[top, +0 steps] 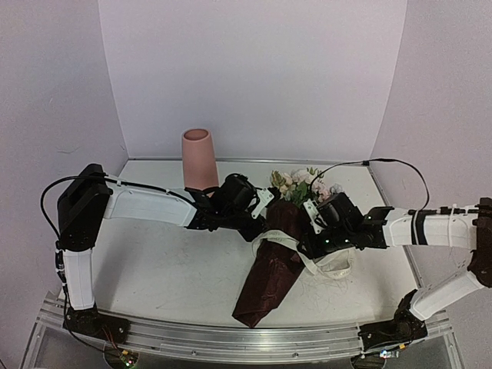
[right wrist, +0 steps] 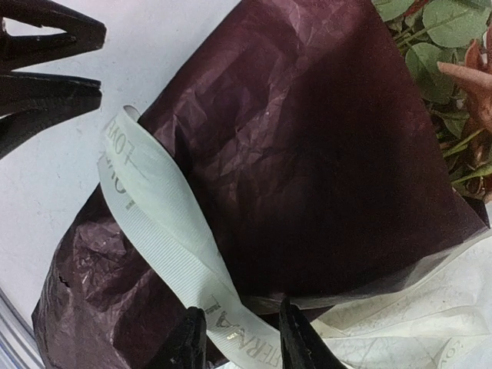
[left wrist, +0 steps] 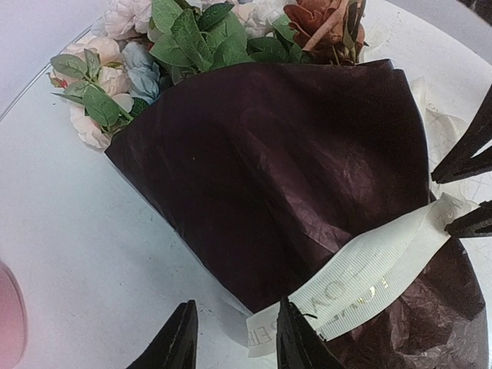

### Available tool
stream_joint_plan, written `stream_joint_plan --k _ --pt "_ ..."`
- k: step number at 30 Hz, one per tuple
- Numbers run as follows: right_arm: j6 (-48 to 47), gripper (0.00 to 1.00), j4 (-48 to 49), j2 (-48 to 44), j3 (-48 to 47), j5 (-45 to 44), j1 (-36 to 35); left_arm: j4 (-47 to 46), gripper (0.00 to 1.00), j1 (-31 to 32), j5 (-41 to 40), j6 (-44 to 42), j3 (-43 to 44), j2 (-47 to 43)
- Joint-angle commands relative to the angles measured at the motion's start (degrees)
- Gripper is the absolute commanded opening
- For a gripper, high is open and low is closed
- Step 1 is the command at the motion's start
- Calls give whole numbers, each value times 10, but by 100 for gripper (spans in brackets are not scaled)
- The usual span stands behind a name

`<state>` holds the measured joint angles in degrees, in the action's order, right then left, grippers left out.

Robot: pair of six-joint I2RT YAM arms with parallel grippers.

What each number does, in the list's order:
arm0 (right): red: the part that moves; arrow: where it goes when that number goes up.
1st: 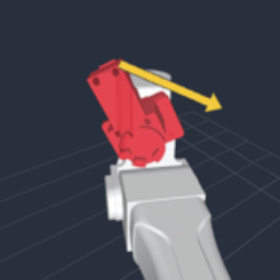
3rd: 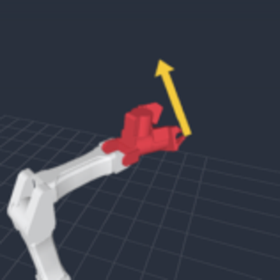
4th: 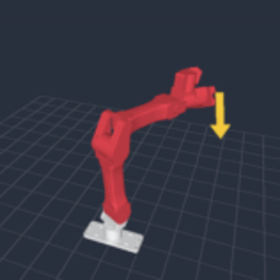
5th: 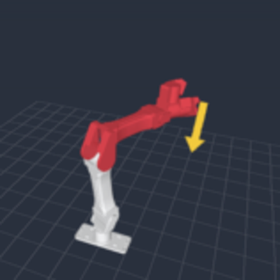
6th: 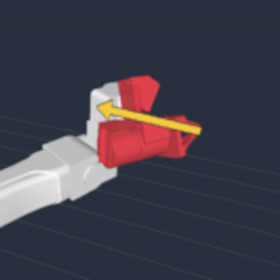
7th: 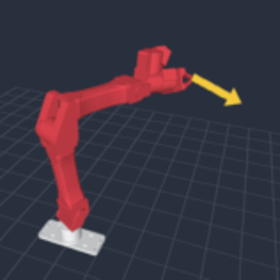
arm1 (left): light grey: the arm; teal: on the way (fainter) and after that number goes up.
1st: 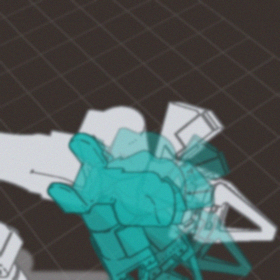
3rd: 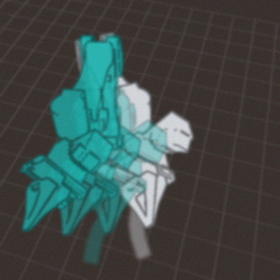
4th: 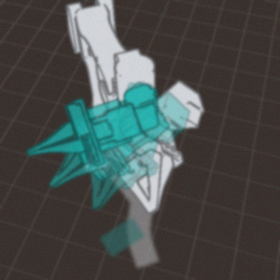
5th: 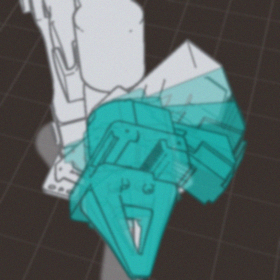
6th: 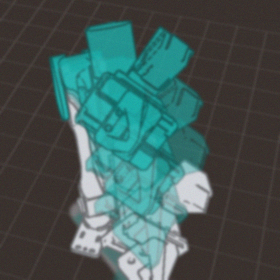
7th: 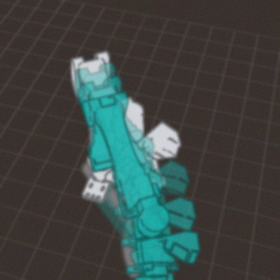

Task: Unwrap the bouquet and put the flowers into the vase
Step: Untie the ribbon from the wrapping paper.

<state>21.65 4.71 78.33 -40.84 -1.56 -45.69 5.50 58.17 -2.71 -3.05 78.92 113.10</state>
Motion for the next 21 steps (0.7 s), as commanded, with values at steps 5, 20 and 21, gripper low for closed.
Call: stream_joint_plan --k 5,20,21 --pt "-4 22 -11 15 -14 -7 -4 -10 36 -1 3 -1 9 -26" --pt "9 6 -16 -117 16 -2 -4 -10 42 -1 74 -1 14 -35" --pt "8 6 -17 -122 17 0 -4 -10 43 -1 81 -1 14 -37"
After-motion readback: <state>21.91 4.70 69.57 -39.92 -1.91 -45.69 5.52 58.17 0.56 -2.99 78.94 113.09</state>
